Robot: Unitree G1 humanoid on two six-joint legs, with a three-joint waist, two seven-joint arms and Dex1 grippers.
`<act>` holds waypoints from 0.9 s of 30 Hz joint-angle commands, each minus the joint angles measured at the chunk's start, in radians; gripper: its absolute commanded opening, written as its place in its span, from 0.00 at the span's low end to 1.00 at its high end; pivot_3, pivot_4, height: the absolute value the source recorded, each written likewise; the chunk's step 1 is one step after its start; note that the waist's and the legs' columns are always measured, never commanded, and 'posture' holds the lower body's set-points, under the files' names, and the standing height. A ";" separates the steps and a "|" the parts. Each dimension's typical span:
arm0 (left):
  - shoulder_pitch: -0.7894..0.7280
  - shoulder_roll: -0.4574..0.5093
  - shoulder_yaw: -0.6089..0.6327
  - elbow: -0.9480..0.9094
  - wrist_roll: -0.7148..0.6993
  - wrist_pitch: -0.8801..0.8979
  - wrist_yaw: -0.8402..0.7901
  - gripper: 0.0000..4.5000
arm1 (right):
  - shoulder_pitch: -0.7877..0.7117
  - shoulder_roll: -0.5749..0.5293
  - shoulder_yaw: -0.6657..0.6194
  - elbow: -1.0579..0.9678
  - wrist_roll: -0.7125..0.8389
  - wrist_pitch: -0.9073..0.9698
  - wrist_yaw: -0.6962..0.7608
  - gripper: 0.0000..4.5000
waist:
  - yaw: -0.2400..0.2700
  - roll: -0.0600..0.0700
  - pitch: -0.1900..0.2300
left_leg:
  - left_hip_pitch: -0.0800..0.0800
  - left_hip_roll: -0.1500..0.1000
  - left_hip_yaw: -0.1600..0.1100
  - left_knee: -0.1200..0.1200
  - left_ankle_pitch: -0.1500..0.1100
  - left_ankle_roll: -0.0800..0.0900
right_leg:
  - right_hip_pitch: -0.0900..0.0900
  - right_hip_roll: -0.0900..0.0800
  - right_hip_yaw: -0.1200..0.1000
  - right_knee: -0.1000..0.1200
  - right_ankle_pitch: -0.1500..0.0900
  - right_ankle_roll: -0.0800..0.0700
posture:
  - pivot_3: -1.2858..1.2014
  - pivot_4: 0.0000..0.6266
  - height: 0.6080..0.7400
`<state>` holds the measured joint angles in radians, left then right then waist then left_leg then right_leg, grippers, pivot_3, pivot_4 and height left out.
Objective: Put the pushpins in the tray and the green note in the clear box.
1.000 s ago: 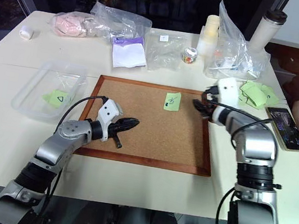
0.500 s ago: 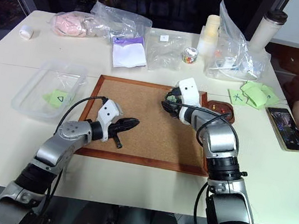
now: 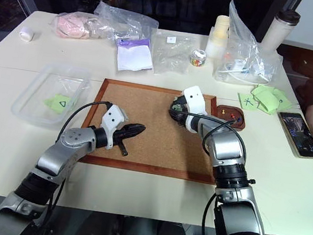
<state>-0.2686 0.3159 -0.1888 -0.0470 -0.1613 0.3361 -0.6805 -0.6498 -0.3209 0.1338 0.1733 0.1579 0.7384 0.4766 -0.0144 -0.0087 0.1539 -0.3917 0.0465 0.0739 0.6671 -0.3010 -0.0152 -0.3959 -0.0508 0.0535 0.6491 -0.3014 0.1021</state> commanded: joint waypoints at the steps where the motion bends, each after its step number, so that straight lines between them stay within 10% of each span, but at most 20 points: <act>1: 0.033 0.005 -0.030 0.031 0.017 0.029 0.000 0.00 | -0.010 0.006 0.002 -0.009 -0.011 -0.028 0.006 0.14 | 0.000 0.000 0.000 | 0.000 0.000 0.000 0.000 0.000 0.000 | 0.000 0.000 0.000 0.000 0.000 0.000 | 0.52 0.24 1.00; 3: 0.033 0.005 -0.029 0.035 0.016 0.029 0.001 0.00 | -0.013 0.006 0.005 -0.011 -0.013 -0.028 0.009 0.01 | 0.000 0.000 0.000 | 0.000 0.000 0.000 0.000 0.000 0.000 | 0.000 0.000 0.000 0.000 0.000 0.000 | 0.52 0.24 1.00; 24: -0.026 -0.044 0.054 0.056 -0.100 0.083 -0.025 0.00 | 0.093 -0.173 -0.066 -0.519 0.094 0.249 0.085 0.01 | 0.005 0.000 0.000 | 0.000 0.000 -0.001 -0.001 0.000 0.000 | 0.001 -0.001 0.000 0.000 0.000 0.000 | 0.52 0.24 1.00; 27: -0.063 -0.063 0.079 0.034 -0.160 0.118 -0.050 0.22 | 0.126 -0.204 -0.069 -0.608 0.124 0.294 0.095 0.00 | 0.002 -0.001 0.001 | -0.001 0.000 -0.002 0.000 0.000 0.000 | 0.000 -0.001 -0.001 0.000 0.000 0.000 | 0.52 0.24 1.00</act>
<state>-0.3175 0.2666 -0.1109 -0.0016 -0.2811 0.4341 -0.7163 -0.5151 -0.5156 0.0907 -0.3681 0.2585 1.0194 0.5639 -0.0123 -0.0099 0.1546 -0.3928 0.0462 0.0723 0.6667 -0.3010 -0.0151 -0.3964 -0.0513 0.0528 0.6488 -0.3014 0.1021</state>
